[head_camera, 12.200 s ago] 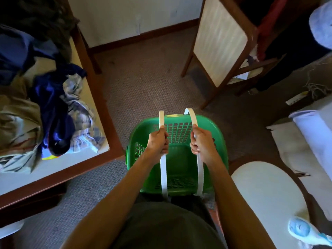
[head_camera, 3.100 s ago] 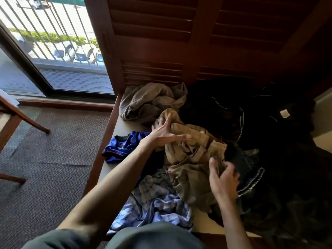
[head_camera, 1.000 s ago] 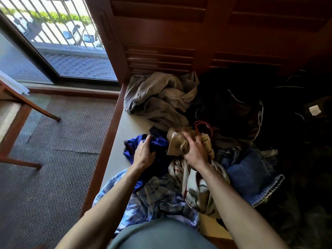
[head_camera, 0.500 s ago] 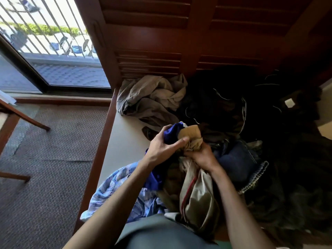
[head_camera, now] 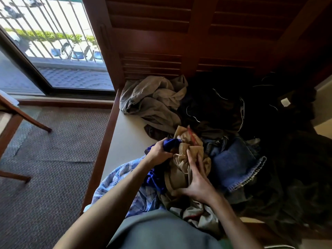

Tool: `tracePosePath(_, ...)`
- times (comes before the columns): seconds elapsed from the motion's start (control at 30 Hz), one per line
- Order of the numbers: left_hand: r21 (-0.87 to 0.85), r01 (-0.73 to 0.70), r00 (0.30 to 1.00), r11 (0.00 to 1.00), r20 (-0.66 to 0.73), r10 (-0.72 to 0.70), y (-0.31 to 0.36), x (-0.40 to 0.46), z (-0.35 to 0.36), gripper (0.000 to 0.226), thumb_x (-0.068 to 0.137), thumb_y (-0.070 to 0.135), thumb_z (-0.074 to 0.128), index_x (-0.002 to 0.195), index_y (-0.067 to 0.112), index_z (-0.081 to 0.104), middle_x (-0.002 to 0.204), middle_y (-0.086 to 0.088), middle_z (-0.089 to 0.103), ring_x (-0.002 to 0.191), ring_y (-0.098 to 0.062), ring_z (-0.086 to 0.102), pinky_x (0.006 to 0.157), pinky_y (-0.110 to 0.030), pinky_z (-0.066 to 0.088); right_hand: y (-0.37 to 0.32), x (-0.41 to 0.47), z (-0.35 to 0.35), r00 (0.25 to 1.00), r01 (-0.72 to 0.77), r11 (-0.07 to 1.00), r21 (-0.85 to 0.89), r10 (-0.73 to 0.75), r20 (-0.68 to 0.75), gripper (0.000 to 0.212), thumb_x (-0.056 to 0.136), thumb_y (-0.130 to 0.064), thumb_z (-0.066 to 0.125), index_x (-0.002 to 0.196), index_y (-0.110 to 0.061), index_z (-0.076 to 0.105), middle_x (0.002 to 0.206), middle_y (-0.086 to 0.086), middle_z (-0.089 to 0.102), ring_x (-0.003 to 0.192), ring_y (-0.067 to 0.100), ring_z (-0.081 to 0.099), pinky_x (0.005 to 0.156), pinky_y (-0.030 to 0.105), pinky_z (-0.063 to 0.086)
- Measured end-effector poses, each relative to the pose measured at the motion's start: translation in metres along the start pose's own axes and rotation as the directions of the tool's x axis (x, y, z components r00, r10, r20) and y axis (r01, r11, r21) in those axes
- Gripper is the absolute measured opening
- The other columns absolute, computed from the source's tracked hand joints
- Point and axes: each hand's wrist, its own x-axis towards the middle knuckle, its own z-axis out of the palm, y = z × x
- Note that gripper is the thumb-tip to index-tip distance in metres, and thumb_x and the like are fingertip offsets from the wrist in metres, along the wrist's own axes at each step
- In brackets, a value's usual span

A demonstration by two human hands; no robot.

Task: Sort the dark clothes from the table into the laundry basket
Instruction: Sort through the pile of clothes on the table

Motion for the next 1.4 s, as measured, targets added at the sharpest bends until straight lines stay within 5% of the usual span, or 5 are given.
tracePosePath(0.13,-0.128,0.064,0.992,0.99,0.118,-0.049,-0.003,-0.015,0.008,0.013,0.086,0.027,0.079,0.092,0.026,0.068,0.087,0.004,0.071,0.083,-0.012,0.067,0.08,-0.031,0.058,0.005,0.022,0.03,0.966,0.073,0.989,0.129,-0.038,-0.255,0.129,0.054,-0.05,0.091,0.154,-0.056,0.01,0.166,-0.003,0.014,0.151,0.01,0.018,0.122,0.03,0.024)
tracePosePath(0.27,-0.248,0.162,0.985,0.955,0.101,-0.141,-0.021,-0.017,0.012,0.073,0.073,0.083,0.063,0.091,0.013,0.071,0.093,-0.007,0.076,0.088,-0.022,0.073,0.094,-0.047,0.058,0.009,0.043,0.025,0.946,0.071,0.993,0.092,-0.038,-0.323,0.101,0.05,-0.06,0.082,0.143,-0.043,0.046,0.141,0.007,0.044,0.14,0.026,0.043,0.115,0.025,0.032)
tracePosePath(0.57,-0.365,-0.041,0.995,0.93,-0.1,0.004,0.03,-0.049,-0.001,0.076,0.076,0.094,0.037,0.098,0.029,0.071,0.093,0.003,0.076,0.093,-0.02,0.069,0.093,-0.045,0.054,-0.032,-0.007,-0.027,0.9,0.173,0.873,0.456,0.048,-0.434,0.047,0.07,-0.001,0.088,0.106,-0.026,0.07,0.093,-0.015,0.078,0.091,-0.001,0.072,0.081,0.016,0.052)
tracePosePath(0.83,-0.499,-0.327,0.92,0.802,0.027,0.391,0.149,-0.095,0.03,0.043,0.1,0.053,0.05,0.088,0.017,0.069,0.078,0.005,0.067,0.077,-0.007,0.06,0.072,-0.031,0.047,-0.043,-0.135,-0.083,0.602,0.294,0.681,0.671,0.413,-0.683,0.033,0.077,-0.016,0.085,0.108,-0.01,0.076,0.099,0.005,0.079,0.096,0.018,0.075,0.083,0.028,0.058)
tracePosePath(1.4,-0.426,-0.582,0.569,0.693,0.395,0.721,0.295,-0.249,0.343,0.028,0.097,0.051,0.059,0.113,0.029,0.068,0.1,0.01,0.074,0.095,-0.006,0.07,0.093,-0.04,0.056,0.093,-0.453,-0.143,0.02,0.381,0.75,0.541,0.579,-0.815,0.015,0.08,-0.022,0.083,0.092,-0.025,0.074,0.079,-0.012,0.078,0.076,0.002,0.073,0.061,0.011,0.053)
